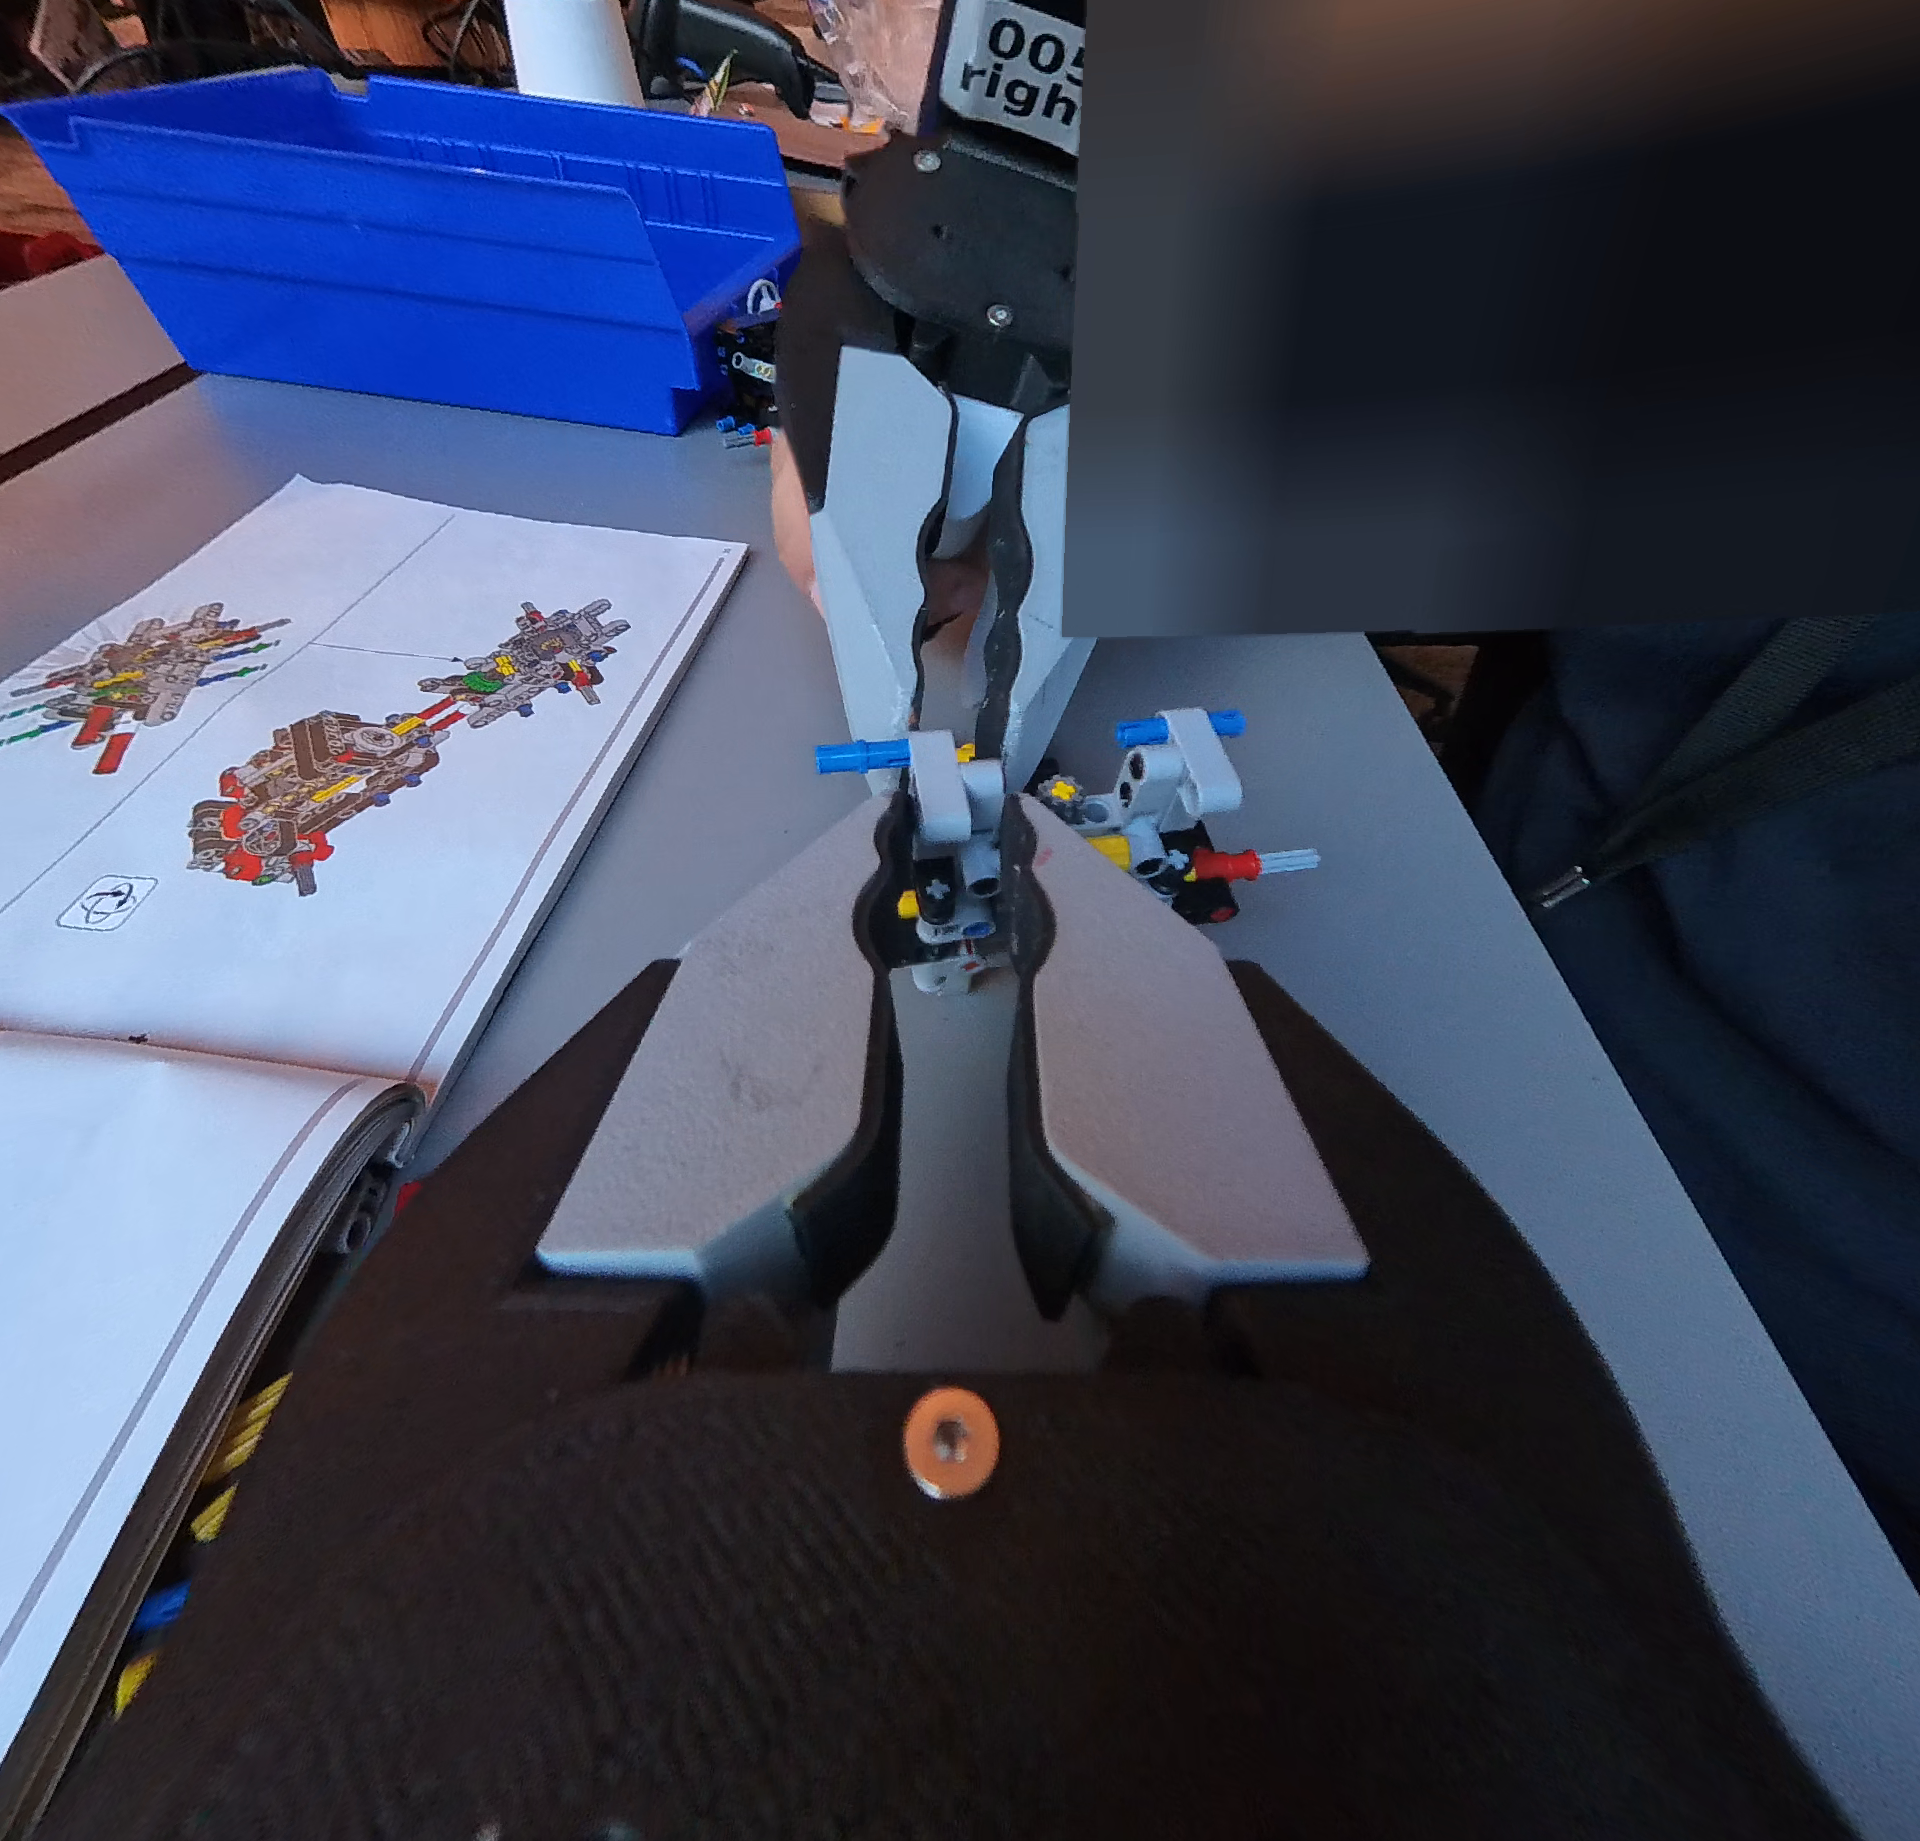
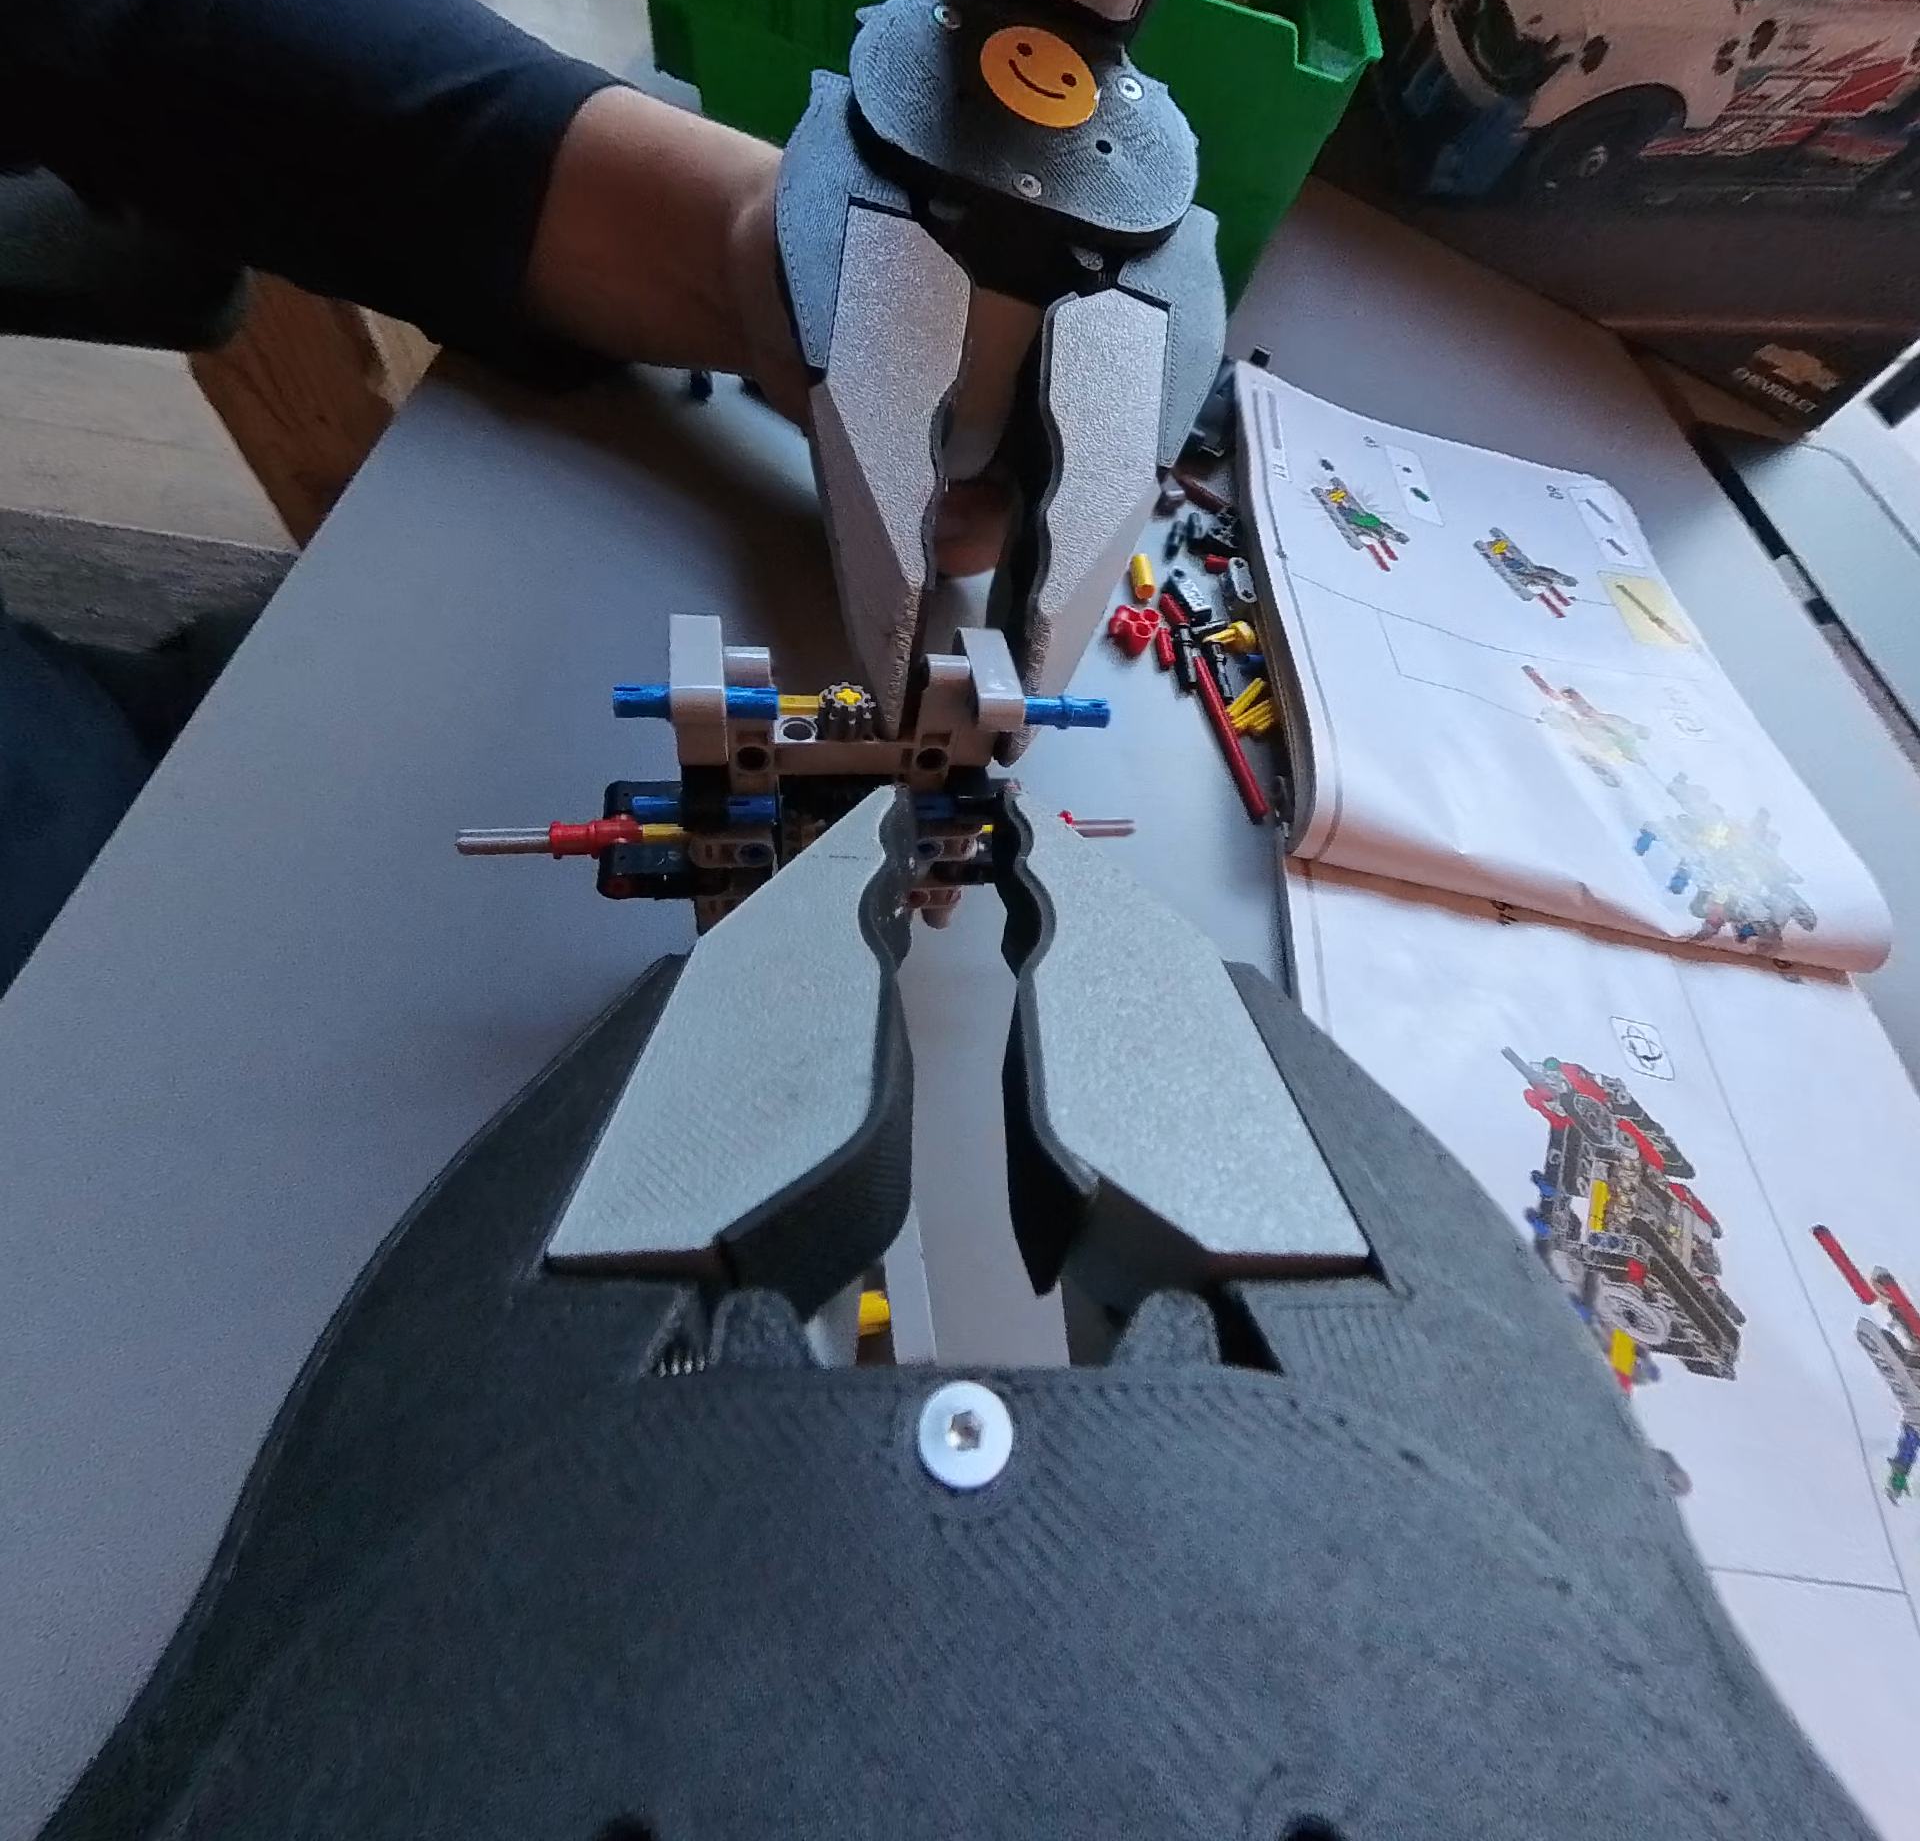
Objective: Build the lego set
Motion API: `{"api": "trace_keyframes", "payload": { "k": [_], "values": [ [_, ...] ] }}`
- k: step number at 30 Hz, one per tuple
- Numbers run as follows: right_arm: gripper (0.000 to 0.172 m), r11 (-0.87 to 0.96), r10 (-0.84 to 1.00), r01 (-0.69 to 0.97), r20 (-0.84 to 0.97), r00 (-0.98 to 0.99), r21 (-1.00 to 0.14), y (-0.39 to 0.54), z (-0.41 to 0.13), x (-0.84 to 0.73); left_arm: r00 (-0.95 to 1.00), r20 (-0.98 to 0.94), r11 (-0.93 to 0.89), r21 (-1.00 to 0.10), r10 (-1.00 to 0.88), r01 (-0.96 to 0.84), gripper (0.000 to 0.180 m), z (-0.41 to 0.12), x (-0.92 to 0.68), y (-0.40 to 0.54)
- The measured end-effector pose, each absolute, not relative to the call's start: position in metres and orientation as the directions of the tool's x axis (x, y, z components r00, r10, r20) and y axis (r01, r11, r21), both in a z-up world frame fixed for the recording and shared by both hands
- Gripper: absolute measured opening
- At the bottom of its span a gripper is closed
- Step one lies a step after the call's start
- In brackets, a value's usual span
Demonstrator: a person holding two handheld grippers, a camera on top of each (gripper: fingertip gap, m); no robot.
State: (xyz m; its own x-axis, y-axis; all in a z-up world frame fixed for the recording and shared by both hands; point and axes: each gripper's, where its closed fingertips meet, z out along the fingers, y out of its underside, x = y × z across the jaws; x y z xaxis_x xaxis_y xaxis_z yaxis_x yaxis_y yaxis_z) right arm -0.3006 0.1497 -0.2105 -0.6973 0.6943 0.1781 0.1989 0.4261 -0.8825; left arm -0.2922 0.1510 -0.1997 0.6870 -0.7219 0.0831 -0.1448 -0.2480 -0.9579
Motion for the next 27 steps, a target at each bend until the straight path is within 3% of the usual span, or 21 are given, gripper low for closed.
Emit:
{"api": "trace_keyframes", "payload": {
  "k": [3,4,5,13,15,27],
  "values": [
    [0.011,0.422,0.676,0.233,0.133,-0.724,-0.876,0.142,-0.219,-0.301,0.663,0.103,-0.286,-0.942,-0.742,-0.174,0.013,-0.206,-0.288,0.149],
    [0.000,0.463,0.652,0.270,0.118,-0.749,-0.844,0.138,-0.234,-0.300,0.645,0.109,-0.316,-0.924,-0.756,-0.215,0.013,-0.214,-0.282,0.146],
    [0.000,0.447,0.655,0.279,0.099,-0.749,-0.850,0.136,-0.238,-0.300,0.649,0.106,-0.318,-0.923,-0.754,-0.219,0.013,-0.215,-0.283,0.146],
    [0.000,0.364,0.656,0.205,0.094,-0.749,-0.908,0.141,-0.217,-0.306,0.614,0.038,-0.154,-0.979,-0.788,-0.137,0.012,-0.189,-0.286,0.136],
    [0.018,0.337,0.676,0.175,0.108,-0.729,-0.925,0.144,-0.208,-0.306,0.605,0.020,-0.101,-0.990,-0.796,-0.100,0.012,-0.180,-0.288,0.134],
    [0.026,0.370,0.721,0.099,0.218,-0.658,-0.924,0.139,-0.197,-0.307,0.625,-0.015,-0.003,-1.000,-0.780,-0.028,0.012,-0.165,-0.289,0.139]
  ]
}}
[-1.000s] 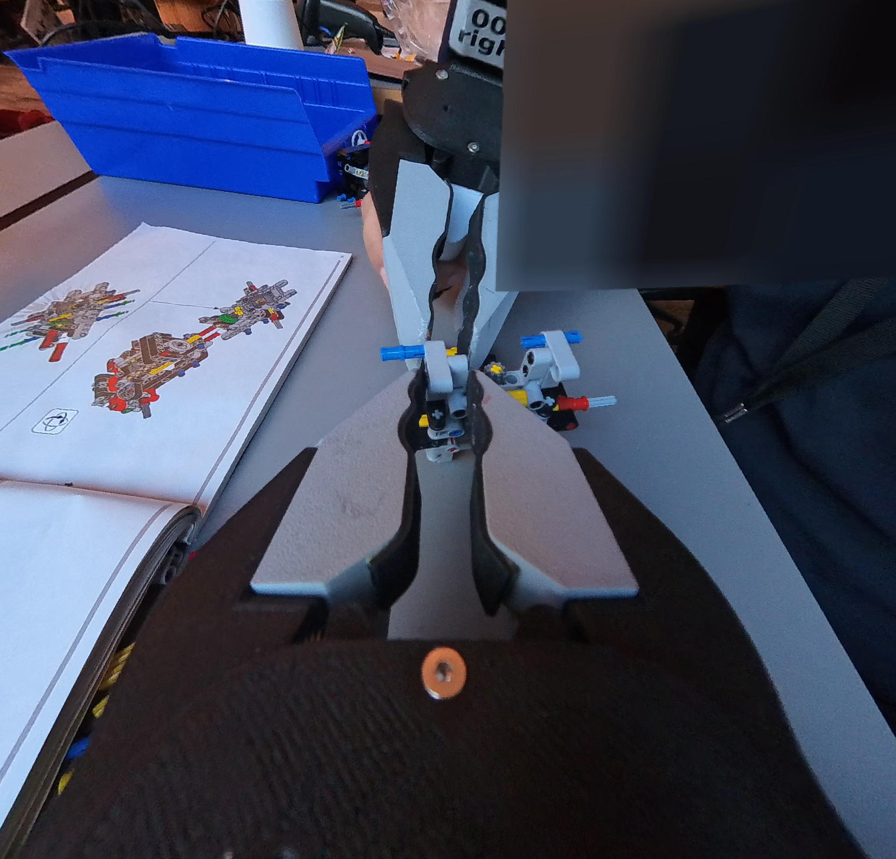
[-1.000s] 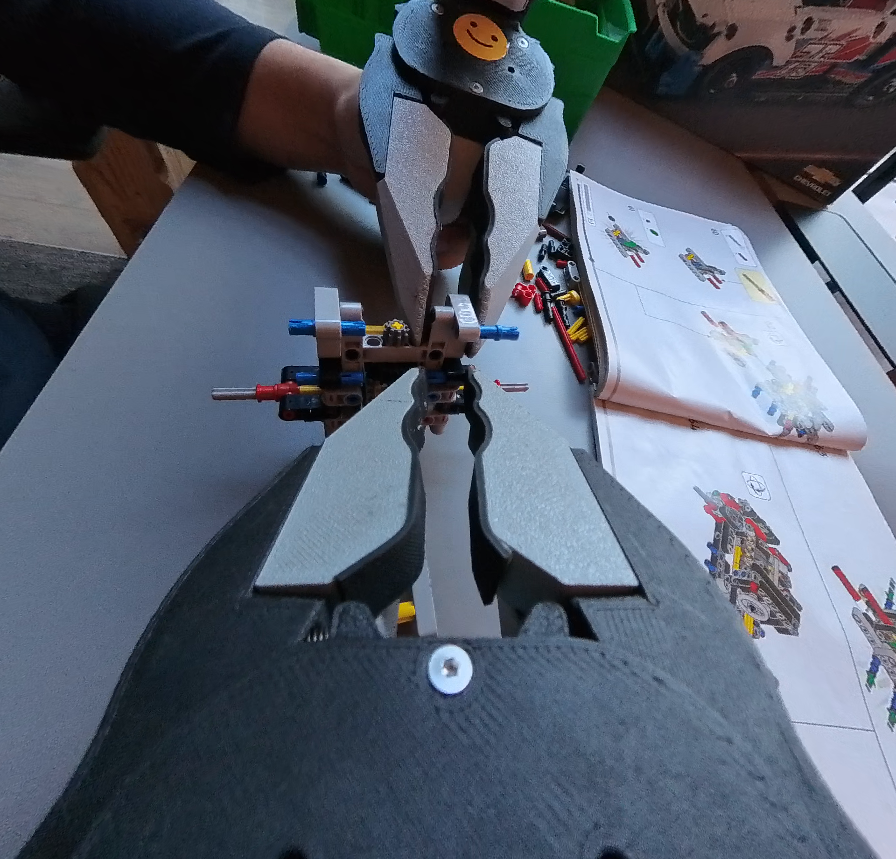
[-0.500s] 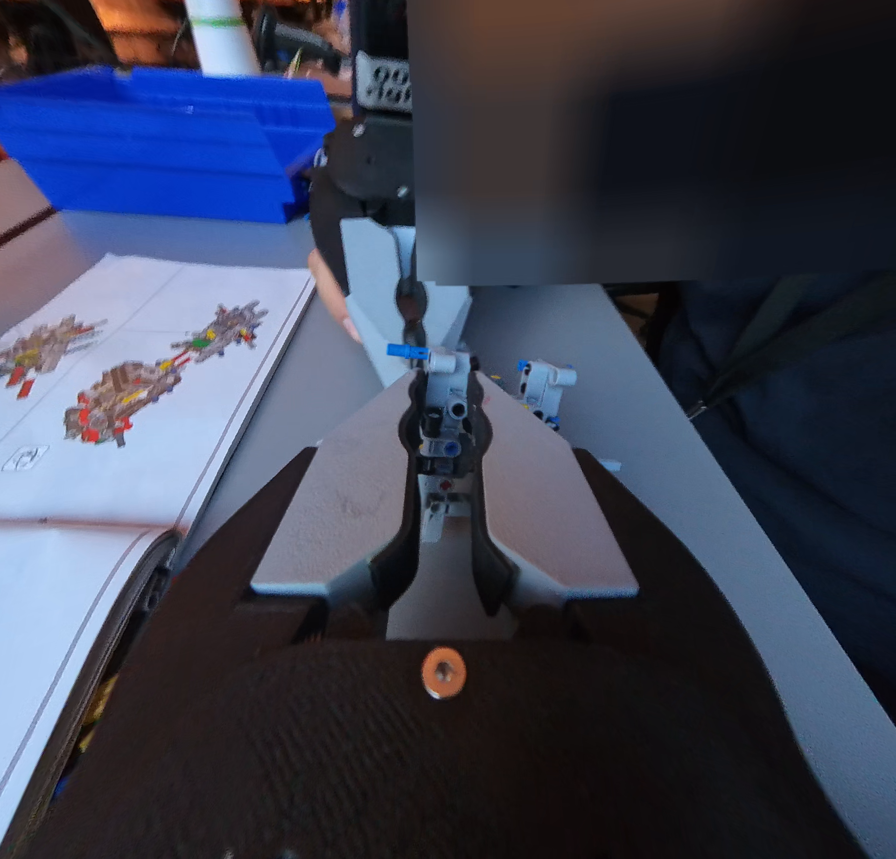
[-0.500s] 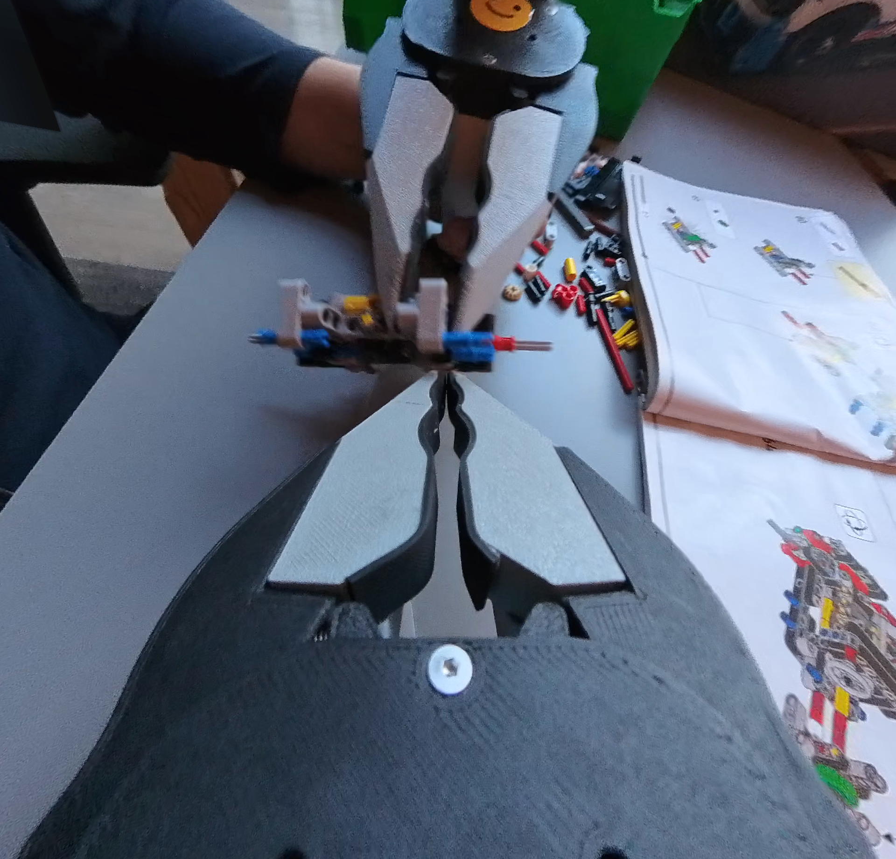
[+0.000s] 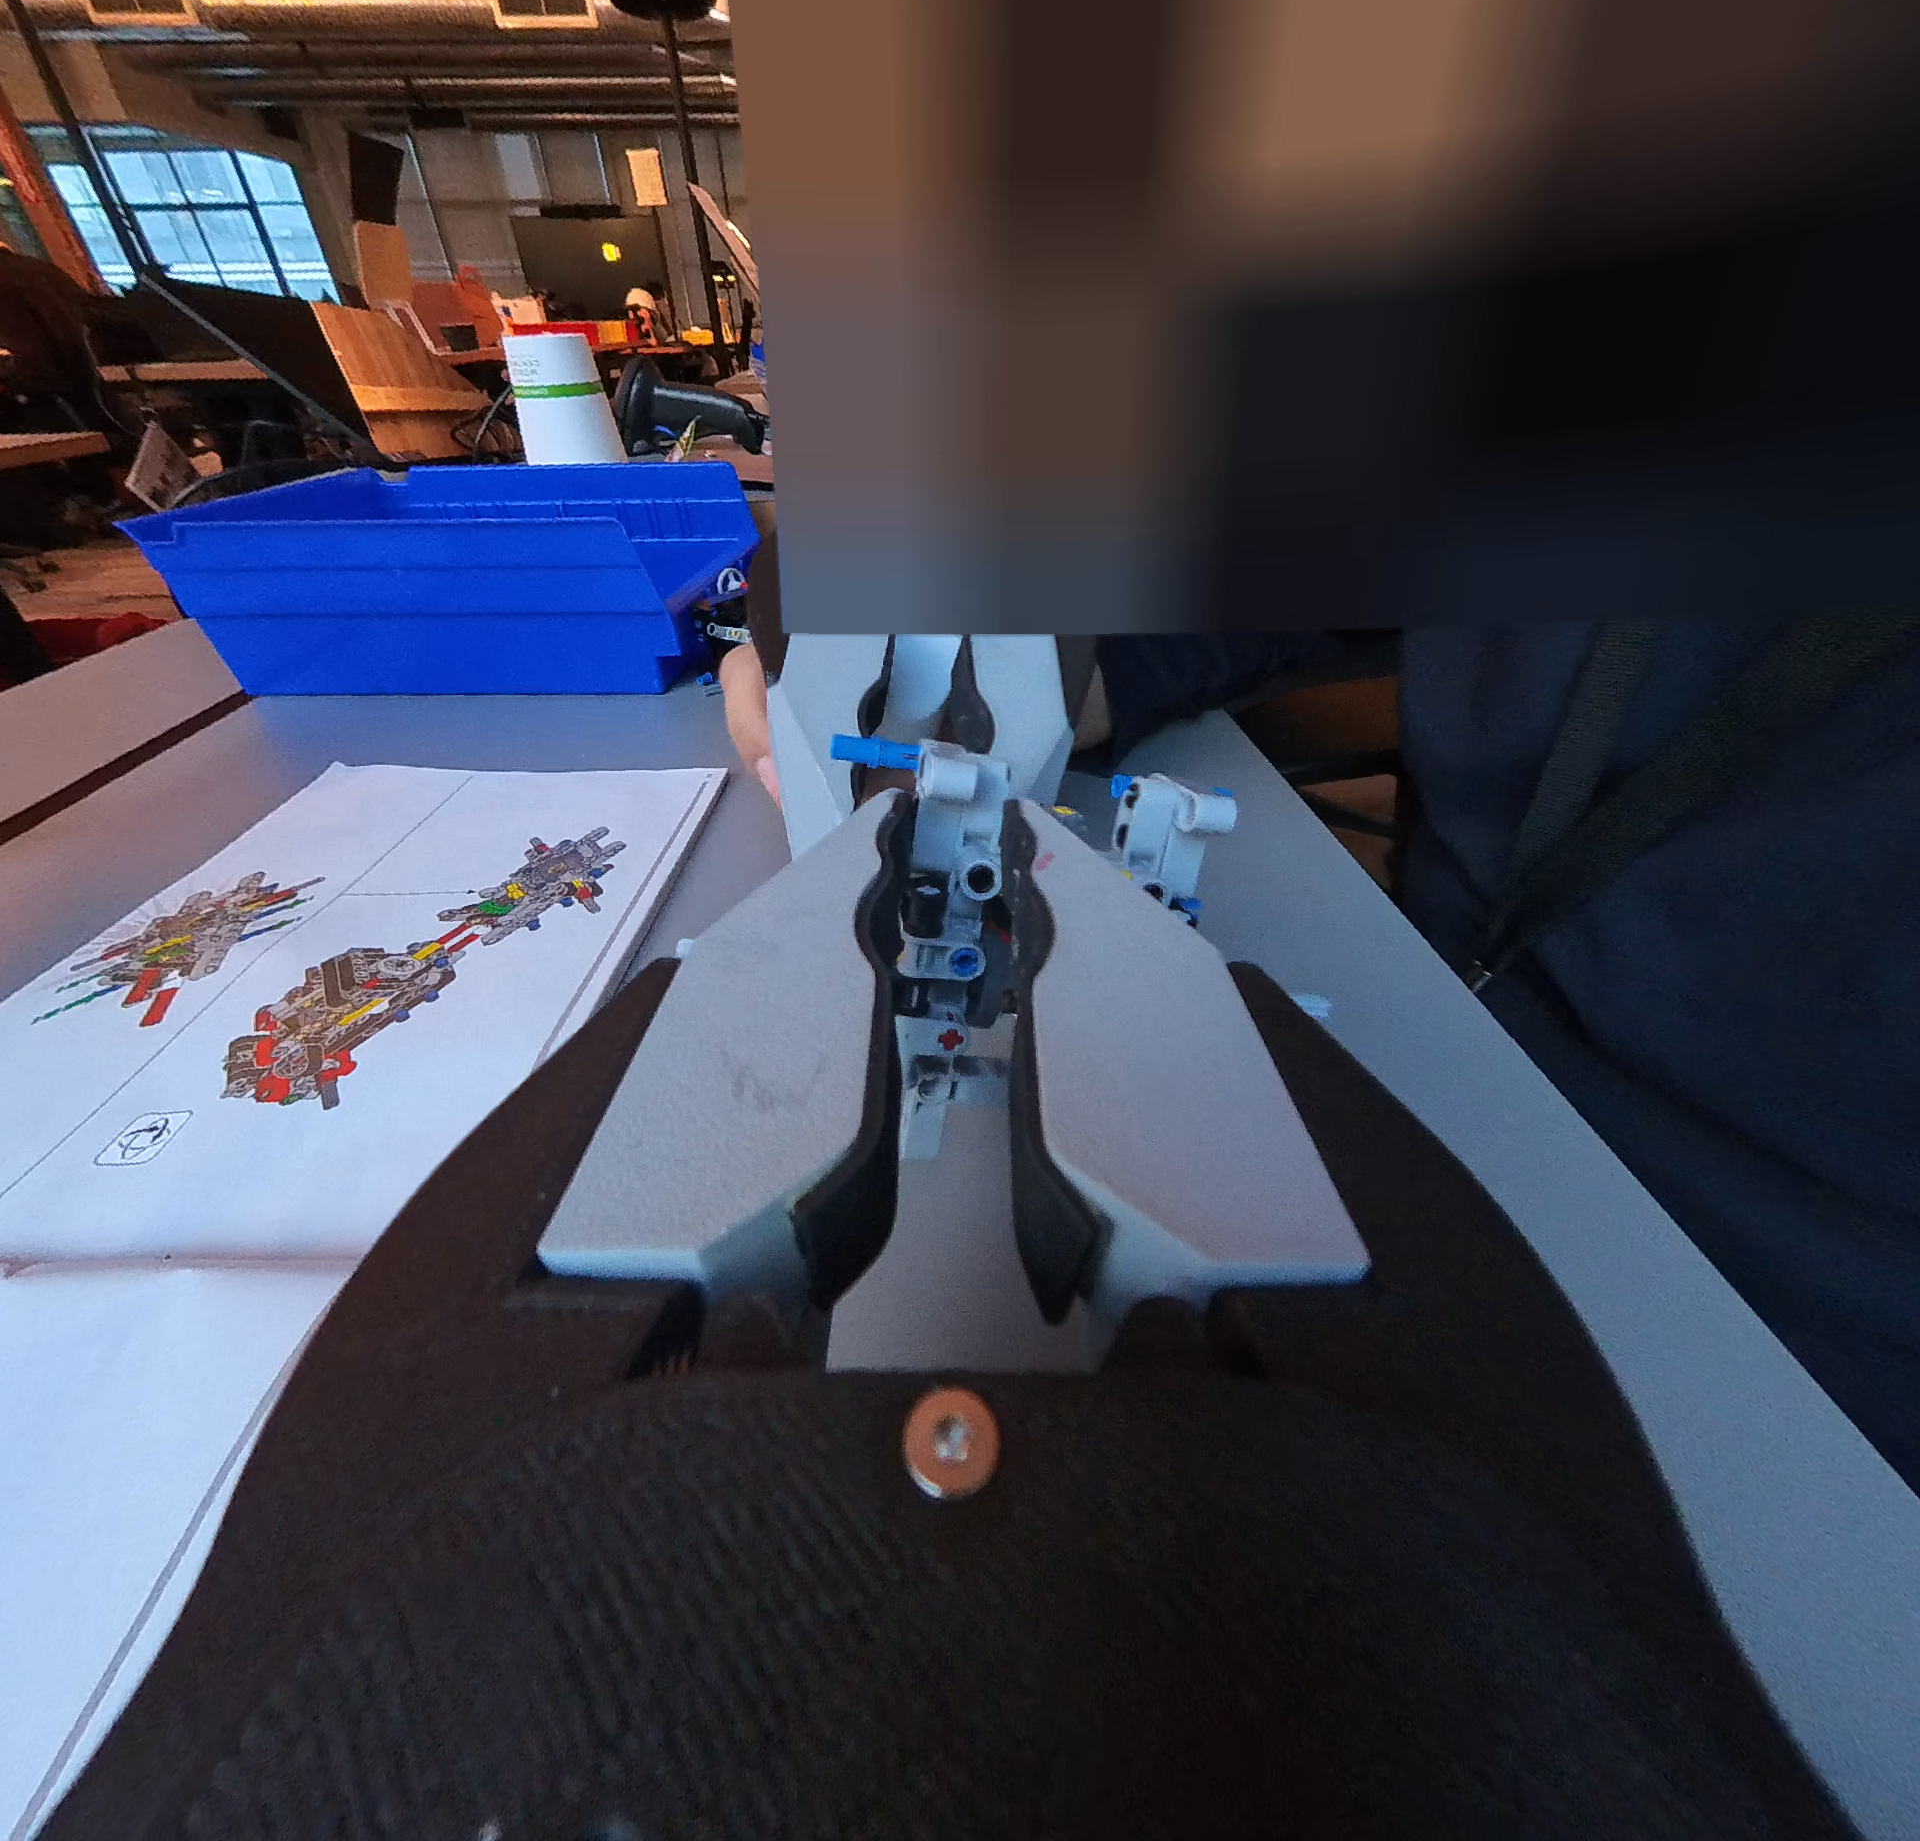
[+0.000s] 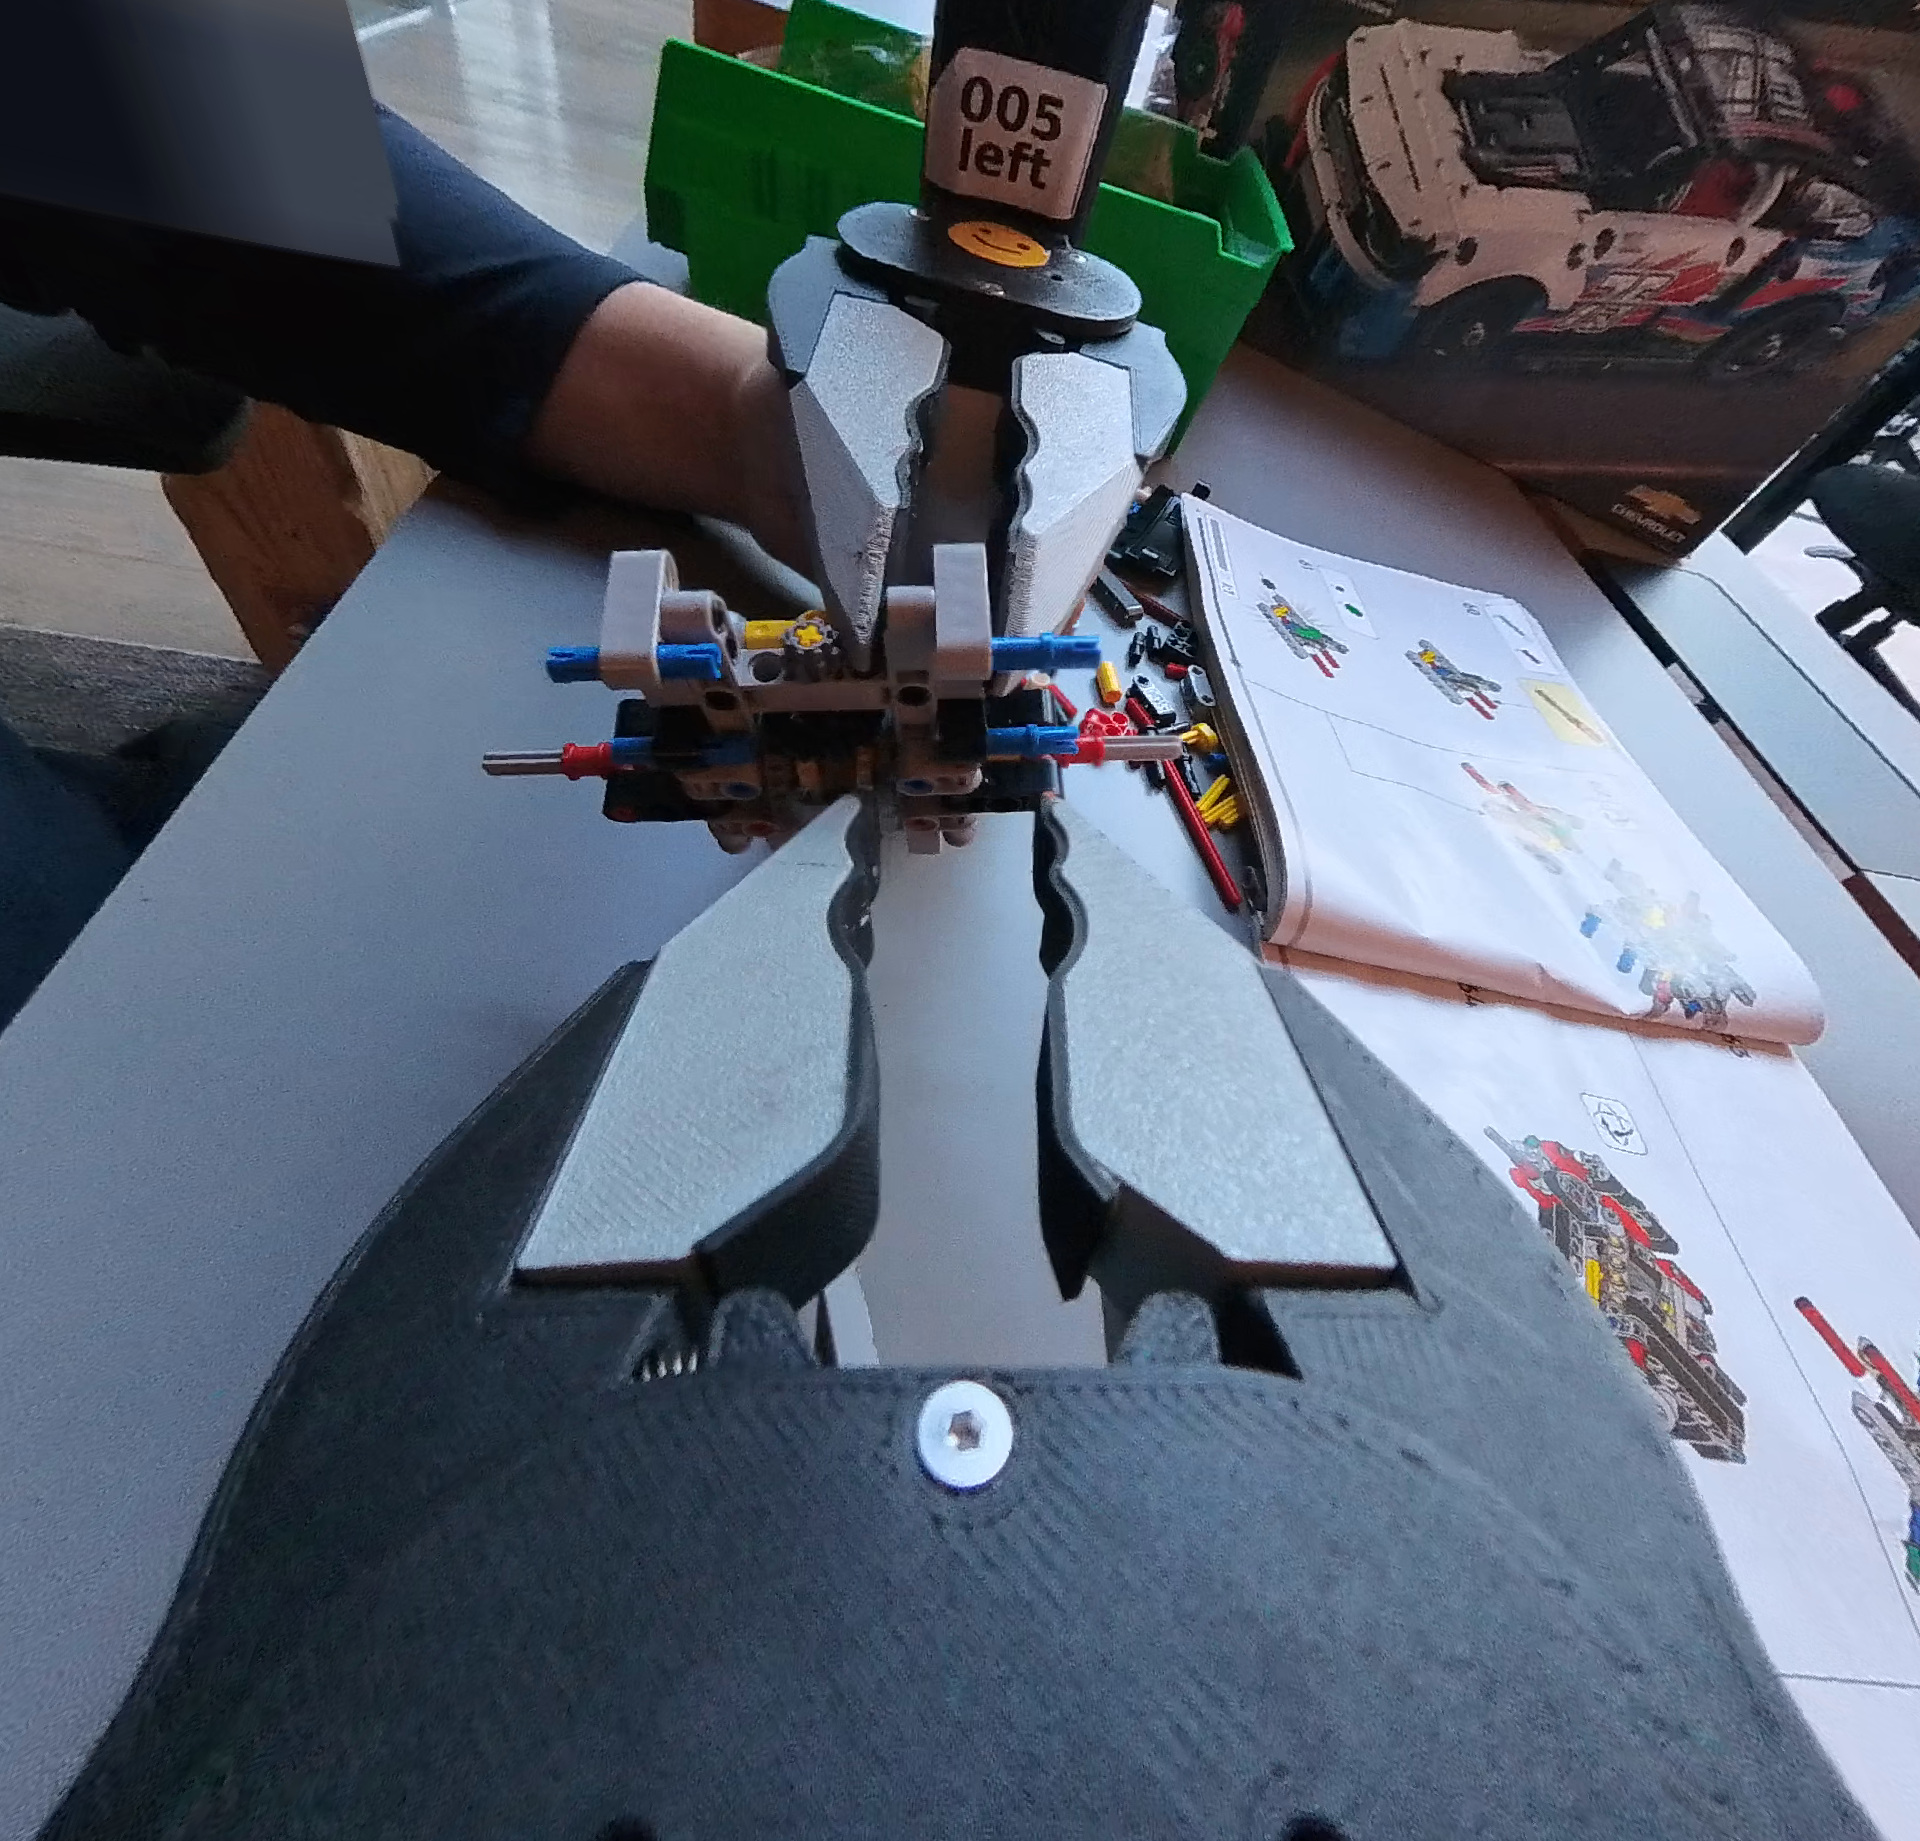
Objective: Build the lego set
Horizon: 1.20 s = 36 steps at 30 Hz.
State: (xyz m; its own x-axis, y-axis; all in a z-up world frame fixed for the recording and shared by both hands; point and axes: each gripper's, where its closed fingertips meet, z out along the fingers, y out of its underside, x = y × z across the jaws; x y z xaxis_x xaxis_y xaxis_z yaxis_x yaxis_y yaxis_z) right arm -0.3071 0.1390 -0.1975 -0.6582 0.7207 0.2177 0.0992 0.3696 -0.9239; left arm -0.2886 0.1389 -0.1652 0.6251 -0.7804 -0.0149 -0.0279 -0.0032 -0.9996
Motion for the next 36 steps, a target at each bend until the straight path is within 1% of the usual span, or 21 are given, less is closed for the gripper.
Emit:
{"api": "trace_keyframes", "payload": {
  "k": [4,7,10,11,14,16,18,22,25,28,30,32,33,36],
  "values": [
    [0.020,0.361,0.737,0.075,0.235,-0.634,-0.930,0.142,-0.191,-0.307,0.623,-0.012,0.009,-1.000,-0.782,-0.009,0.012,-0.162,-0.289,0.139],
    [0.019,0.347,0.747,0.041,0.250,-0.616,-0.937,0.142,-0.182,-0.305,0.616,-0.002,0.029,-0.999,-0.788,0.035,0.012,-0.157,-0.291,0.137],
    [0.012,0.333,0.755,0.019,0.255,-0.604,-0.943,0.143,-0.175,-0.303,0.618,0.004,0.028,-0.999,-0.786,0.041,0.012,-0.156,-0.292,0.138],
    [0.012,0.329,0.755,0.018,0.252,-0.605,-0.944,0.143,-0.174,-0.302,0.621,0.004,0.026,-0.999,-0.784,0.039,0.013,-0.157,-0.292,0.138],
    [0.013,0.309,0.738,0.015,0.230,-0.634,-0.951,0.141,-0.172,-0.295,0.636,-0.006,0.030,-0.999,-0.771,0.027,0.013,-0.157,-0.292,0.141],
    [0.009,0.289,0.689,-0.006,0.212,-0.693,-0.957,0.132,-0.169,-0.282,0.647,-0.034,0.044,-0.999,-0.762,-0.001,0.013,-0.159,-0.291,0.141],
    [0.013,0.285,0.646,-0.024,0.211,-0.734,-0.958,0.124,-0.168,-0.272,0.656,-0.073,0.063,-0.997,-0.751,-0.038,0.013,-0.160,-0.291,0.141],
    [0.026,0.350,0.622,-0.059,0.279,-0.732,-0.935,0.113,-0.171,-0.268,0.656,-0.132,0.117,-0.991,-0.744,-0.066,0.013,-0.157,-0.288,0.140],
    [0.027,0.442,0.609,-0.074,0.360,-0.707,-0.894,0.108,-0.182,-0.270,0.658,-0.162,0.149,-0.986,-0.735,-0.076,0.013,-0.154,-0.287,0.138],
    [0.028,0.462,0.615,-0.092,0.393,-0.684,-0.882,0.104,-0.181,-0.270,0.683,-0.167,0.142,-0.986,-0.711,-0.093,0.012,-0.155,-0.291,0.143],
    [0.029,0.445,0.648,-0.088,0.388,-0.655,-0.891,0.109,-0.177,-0.274,0.714,-0.162,0.141,-0.986,-0.682,-0.089,0.012,-0.153,-0.297,0.147],
    [0.016,0.412,0.704,-0.063,0.361,-0.611,-0.909,0.119,-0.175,-0.282,0.745,-0.159,0.116,-0.987,-0.647,-0.110,0.012,-0.157,-0.303,0.152],
    [0.016,0.382,0.716,-0.049,0.329,-0.616,-0.923,0.121,-0.176,-0.284,0.756,-0.152,0.099,-0.988,-0.637,-0.116,0.013,-0.159,-0.305,0.155],
    [0.014,0.285,0.752,0.013,0.216,-0.623,-0.958,0.127,-0.177,-0.289,0.795,-0.060,-0.027,-0.995,-0.603,-0.096,0.012,-0.170,-0.312,0.162]
  ]
}}
